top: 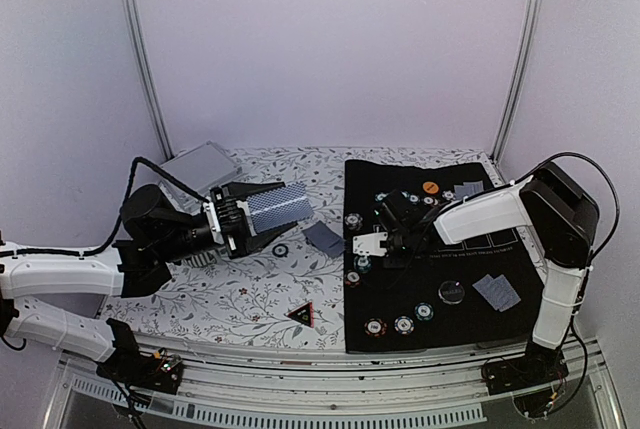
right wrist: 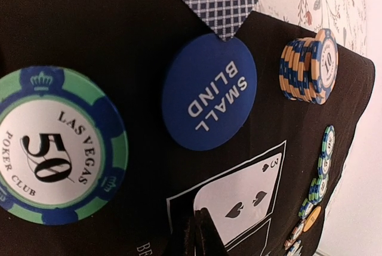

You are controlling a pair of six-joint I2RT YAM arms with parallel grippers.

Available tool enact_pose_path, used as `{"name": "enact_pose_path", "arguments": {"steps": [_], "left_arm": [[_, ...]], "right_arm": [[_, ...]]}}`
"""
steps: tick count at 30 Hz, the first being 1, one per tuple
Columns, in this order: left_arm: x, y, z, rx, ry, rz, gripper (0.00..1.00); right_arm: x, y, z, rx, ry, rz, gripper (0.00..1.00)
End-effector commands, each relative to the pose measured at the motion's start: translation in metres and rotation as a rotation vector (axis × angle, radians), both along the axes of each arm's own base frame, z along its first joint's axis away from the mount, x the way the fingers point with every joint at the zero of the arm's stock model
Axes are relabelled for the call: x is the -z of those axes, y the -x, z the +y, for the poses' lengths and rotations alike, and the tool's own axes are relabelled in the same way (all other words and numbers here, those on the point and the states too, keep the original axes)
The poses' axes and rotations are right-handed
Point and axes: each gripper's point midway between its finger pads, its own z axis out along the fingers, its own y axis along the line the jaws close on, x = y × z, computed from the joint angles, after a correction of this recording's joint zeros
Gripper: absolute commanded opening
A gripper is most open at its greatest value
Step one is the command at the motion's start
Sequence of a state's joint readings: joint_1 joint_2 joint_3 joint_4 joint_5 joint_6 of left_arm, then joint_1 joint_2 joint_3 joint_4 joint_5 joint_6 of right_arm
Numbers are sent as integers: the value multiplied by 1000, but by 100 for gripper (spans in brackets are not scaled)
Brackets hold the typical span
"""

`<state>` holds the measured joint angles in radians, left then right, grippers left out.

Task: Distribute texas hold em gaming equipment
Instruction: Flop the poker card in the community card area.

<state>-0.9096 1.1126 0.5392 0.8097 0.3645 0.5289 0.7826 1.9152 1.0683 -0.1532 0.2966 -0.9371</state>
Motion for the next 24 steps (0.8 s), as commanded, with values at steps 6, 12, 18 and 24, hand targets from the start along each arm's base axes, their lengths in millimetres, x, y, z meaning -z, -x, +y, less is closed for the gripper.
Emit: {"name": "enact_pose_path", "arguments": {"steps": [6,12,18,24], "left_arm": [[-3,4,-1,8,10,-13,57],[-4,5,-1,8,12,-15,57],[-3,4,-1,8,10,-16,57],[-3,5,-1,11,10,-14,57]], "right_arm": [[11,9,-9,-50,39,12,3],[8,14,-18,-48,73,1,28],[-27,25,-9,-44,55,-68,49],[-151,41,30,-36,-337,-164,72]]}}
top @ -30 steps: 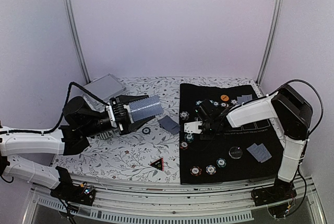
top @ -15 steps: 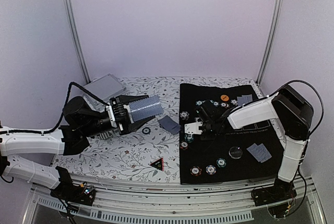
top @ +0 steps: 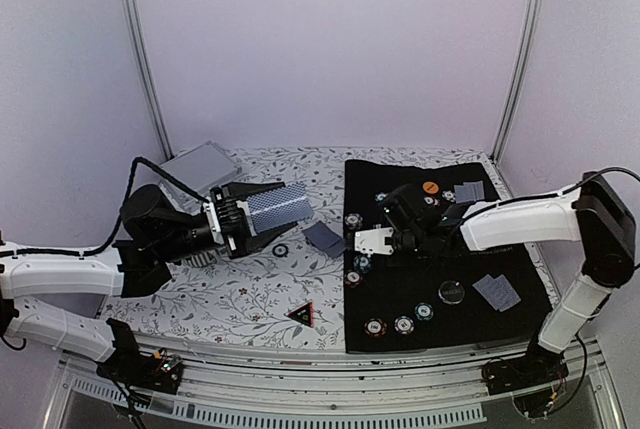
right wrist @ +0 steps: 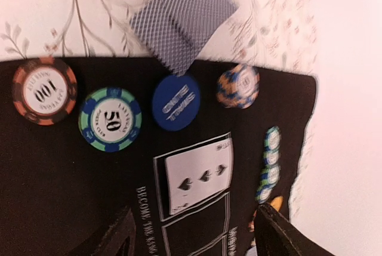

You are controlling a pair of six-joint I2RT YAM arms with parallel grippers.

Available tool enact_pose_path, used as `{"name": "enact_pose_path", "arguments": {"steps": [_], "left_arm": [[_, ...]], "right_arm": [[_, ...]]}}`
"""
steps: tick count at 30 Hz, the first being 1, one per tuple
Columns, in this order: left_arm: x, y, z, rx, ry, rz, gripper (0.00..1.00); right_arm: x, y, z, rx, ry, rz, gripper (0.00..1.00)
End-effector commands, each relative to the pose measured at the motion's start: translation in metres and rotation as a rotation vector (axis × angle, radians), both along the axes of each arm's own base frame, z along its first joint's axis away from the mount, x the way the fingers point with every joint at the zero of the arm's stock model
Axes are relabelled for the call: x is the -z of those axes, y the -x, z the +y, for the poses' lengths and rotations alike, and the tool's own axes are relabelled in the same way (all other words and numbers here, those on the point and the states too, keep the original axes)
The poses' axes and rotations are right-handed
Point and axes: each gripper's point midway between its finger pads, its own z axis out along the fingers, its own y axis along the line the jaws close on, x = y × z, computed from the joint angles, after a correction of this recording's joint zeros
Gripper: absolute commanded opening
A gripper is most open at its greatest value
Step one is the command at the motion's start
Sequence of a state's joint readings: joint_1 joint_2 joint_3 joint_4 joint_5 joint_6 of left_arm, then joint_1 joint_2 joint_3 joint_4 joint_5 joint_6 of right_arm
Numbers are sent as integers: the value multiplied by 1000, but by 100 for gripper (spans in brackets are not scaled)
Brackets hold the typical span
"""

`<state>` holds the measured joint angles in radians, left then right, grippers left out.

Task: Distribute texas hold em gaming equipment
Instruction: Flop the poker card in the community card area, then pick up the poker card from the face-down deck piles.

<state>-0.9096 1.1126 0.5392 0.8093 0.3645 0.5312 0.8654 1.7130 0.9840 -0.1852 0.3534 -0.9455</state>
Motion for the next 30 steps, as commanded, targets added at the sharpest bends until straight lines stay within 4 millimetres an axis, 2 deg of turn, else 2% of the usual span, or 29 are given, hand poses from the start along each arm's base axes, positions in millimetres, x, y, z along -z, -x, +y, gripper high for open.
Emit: {"name": "enact_pose_path", "arguments": {"steps": [1,2,3,5,8,11,14,16,22,28,30], "left_arm": [[-3,5,-1,11,12,-12,57],[-4,5,-1,11,14,-13,57],[-3,5,-1,13,13,-13,57],[-3,5,-2,14,13,-13,57],[-2,6,-2,17,11,-11,57],[-3,6,-2,19,13,-14,56],[-3,7,-1,17,13,-19,57],[-4,6,-1,15,13,-20,56],[-1,7,-2,13,2,-33,56],[1,7,-2,9,-5,-38,56],[2,6,-3,10,-8,-37,56]], "right_arm": [[-130,17,35,8,-451,-38,83],[-153,27,43,-9,-567,5,99],[-182,37,52,-48,-676,39,99],[-232,70,73,-169,-888,187,99],[-294,104,91,-291,-1115,372,99],[-328,116,103,-313,-1285,537,99],[-329,121,119,-269,-1335,743,99],[-316,117,133,-210,-1311,822,99],[-292,109,159,-103,-1240,908,99],[-271,116,173,-121,-1165,941,99],[-262,112,177,-94,-1146,950,99]]}}
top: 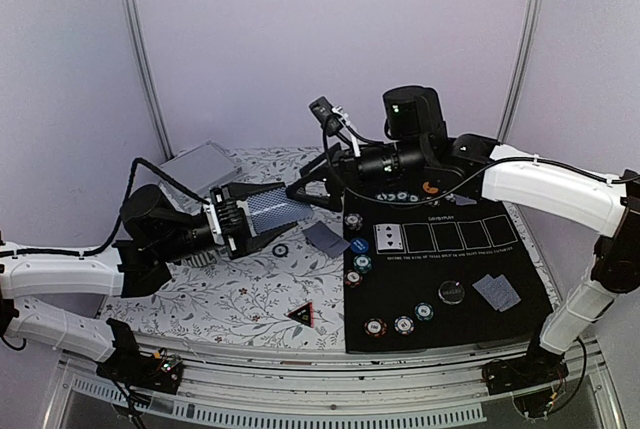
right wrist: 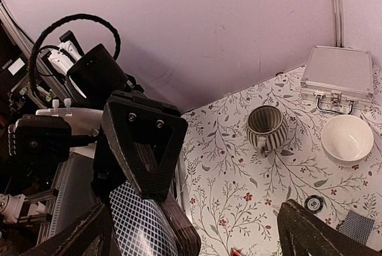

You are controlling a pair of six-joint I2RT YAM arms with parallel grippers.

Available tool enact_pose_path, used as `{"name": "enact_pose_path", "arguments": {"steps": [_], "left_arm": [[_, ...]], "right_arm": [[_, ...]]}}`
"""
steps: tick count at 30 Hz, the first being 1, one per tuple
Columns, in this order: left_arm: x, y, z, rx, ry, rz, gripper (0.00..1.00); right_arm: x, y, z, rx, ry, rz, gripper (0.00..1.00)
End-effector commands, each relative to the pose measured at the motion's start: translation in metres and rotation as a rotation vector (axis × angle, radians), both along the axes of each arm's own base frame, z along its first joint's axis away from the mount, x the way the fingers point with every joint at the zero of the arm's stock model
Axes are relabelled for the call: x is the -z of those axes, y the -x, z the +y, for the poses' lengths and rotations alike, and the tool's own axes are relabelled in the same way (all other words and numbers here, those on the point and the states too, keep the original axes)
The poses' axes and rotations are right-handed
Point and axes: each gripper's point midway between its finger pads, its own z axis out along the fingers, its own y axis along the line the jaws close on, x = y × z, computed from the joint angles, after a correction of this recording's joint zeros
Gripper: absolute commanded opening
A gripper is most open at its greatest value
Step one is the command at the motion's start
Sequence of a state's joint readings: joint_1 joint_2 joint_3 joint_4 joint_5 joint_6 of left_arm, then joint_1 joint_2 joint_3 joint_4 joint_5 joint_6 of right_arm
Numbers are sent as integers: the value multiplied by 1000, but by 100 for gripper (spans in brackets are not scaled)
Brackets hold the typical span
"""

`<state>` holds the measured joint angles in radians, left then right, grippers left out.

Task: Distribute texas hold em gaming equipment
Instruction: Pick up the poker card from the face-down deck piles.

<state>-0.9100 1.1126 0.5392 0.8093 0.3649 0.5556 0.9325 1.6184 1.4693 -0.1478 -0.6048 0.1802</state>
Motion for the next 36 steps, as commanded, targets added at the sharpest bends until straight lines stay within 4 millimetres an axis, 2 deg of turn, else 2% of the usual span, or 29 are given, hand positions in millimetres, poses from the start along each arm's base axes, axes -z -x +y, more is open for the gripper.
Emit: {"name": "enact_pose_path", "arguments": {"steps": [1,3,8,16,21,26,30,36], "left_arm": [[3,6,-3,15,-4,-13,57],[3,6,-3,13,-5,-14,57],[3,6,-2,12,-4,-19,57],[2,8,-2,15,-2,-23,57],[1,7,-2,14,-1,-23,57],[3,7,-3,14,-4,-21,57],[2,7,-3,14,-3,-21,57],[3,7,-2,12,-4,-20,57]], "right_arm": [[10,3,11,-26,46,37,99],[20,-2,14,-12,81,40,99],[28,-14,12,50,135,13,100],[22,-24,-7,112,189,-57,100],[26,-32,-19,149,226,-56,100],[18,-26,-21,124,215,-66,98],[12,-13,-16,51,193,-41,90],[1,-7,-19,23,186,-50,56]]}}
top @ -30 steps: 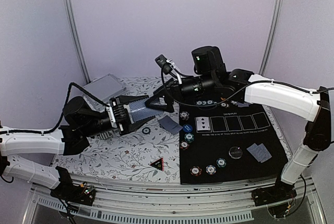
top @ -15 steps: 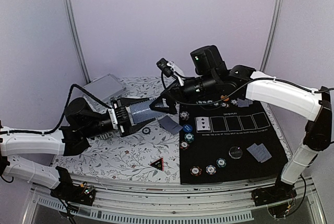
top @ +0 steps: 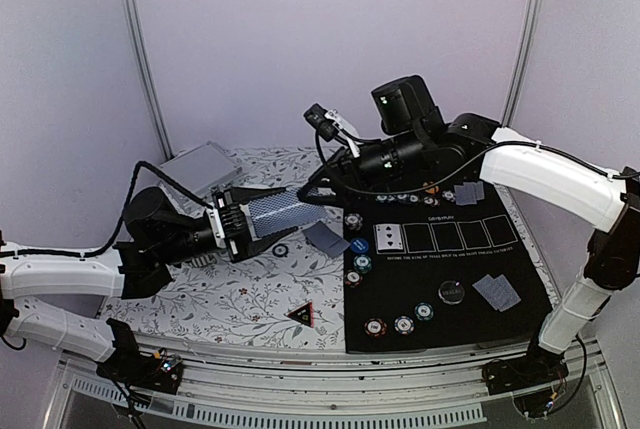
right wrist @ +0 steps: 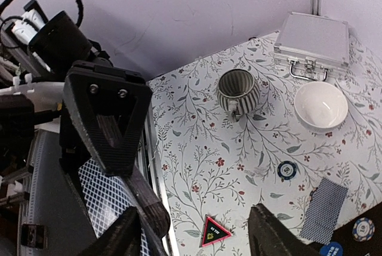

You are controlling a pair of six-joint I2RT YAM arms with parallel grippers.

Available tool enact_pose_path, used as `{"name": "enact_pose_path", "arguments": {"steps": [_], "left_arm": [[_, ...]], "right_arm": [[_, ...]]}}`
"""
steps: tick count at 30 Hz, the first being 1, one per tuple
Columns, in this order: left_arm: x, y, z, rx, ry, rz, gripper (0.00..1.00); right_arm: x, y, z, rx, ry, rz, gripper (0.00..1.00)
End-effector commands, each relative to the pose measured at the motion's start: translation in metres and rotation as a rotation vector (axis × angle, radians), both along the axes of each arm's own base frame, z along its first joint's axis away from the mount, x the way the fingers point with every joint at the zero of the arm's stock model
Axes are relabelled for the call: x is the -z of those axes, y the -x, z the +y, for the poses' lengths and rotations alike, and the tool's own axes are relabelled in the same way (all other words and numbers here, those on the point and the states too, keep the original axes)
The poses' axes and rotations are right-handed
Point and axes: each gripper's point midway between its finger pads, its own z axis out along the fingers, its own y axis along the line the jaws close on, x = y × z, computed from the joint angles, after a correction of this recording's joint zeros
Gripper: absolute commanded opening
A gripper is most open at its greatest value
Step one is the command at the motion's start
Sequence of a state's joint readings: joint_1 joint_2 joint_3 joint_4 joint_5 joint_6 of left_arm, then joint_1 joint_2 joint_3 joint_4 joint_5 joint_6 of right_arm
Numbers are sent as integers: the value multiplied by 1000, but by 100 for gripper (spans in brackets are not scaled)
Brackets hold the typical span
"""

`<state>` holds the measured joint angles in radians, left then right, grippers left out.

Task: Distribute texas hold em gaming equipment
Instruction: Pick up the poker card from the face-down deck piles.

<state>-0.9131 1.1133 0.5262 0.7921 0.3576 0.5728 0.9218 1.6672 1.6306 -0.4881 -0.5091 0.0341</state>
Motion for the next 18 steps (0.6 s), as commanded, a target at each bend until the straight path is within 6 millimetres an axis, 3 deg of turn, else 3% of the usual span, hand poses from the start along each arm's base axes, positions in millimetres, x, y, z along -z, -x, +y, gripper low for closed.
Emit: {"name": "enact_pose_path", "arguments": {"steps": [1,5,8,12,18], "left_arm": [[-7,7,-2,20,25,-24,57],[-8,7,-2,19,25,-25,57],[-7,7,-2,19,23,-23,57],[-7,7,-2,18,24,-24,57],[-8,7,-2,19,26,-24,57]], "right_arm": [[-22,7,-7,-29,-24,-18,50],[-24,11,-10,-39,-25,-6,26],[-25,13,-13,-40,-18,7,20],[-27,13,-18,-36,-14,17,5],[-37,8,-33,-9,-12,7,2]]}}
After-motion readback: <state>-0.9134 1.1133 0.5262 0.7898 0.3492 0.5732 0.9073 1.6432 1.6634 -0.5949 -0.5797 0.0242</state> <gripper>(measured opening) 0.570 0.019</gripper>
